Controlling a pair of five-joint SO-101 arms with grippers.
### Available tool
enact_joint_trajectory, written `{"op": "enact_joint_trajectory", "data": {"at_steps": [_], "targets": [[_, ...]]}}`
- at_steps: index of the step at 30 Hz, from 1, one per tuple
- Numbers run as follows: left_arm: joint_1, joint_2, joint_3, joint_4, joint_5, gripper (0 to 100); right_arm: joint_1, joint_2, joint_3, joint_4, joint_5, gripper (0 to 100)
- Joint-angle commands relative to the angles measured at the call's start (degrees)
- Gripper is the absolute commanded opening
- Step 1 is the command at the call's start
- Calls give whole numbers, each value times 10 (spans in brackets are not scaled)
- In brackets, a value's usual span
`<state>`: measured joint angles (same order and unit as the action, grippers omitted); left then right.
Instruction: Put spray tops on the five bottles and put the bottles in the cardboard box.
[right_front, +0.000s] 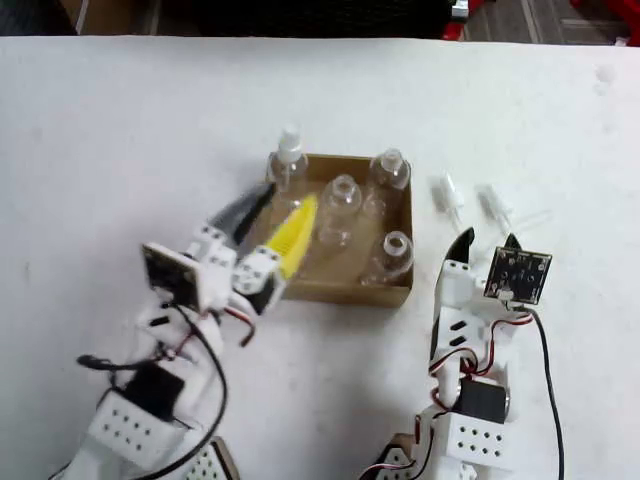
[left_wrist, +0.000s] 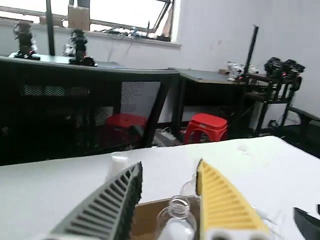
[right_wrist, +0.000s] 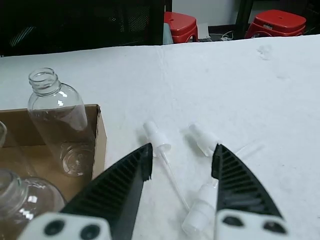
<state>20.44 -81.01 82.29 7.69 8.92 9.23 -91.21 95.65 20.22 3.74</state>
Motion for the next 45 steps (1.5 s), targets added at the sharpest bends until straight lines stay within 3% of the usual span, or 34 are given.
{"op": "enact_joint_trajectory", "data": {"at_steps": [1,5,13,17,24,26,34,40,45], "targets": [[-88,-40,-105,194,32,158,-4,-3,5,-11,8,173],[-156,-44,-153,297,52,158,-6,-3,5,-11,6,174],[-238,-46,-113,361,52,161,-11,-3,6,-15,7,176],[-250,-46,-42,336,45,162,-3,-3,-5,-15,20,176],[-225,-46,116,170,-108,158,-6,8,-125,73,109,173],[-213,-46,126,157,-124,157,-1,38,-182,98,124,173],[-170,-46,124,202,-127,157,54,409,-513,177,149,173],[-171,-46,124,200,-127,157,58,770,-809,336,275,173],[-171,-46,124,200,-127,157,62,1037,-1108,504,292,176]]}}
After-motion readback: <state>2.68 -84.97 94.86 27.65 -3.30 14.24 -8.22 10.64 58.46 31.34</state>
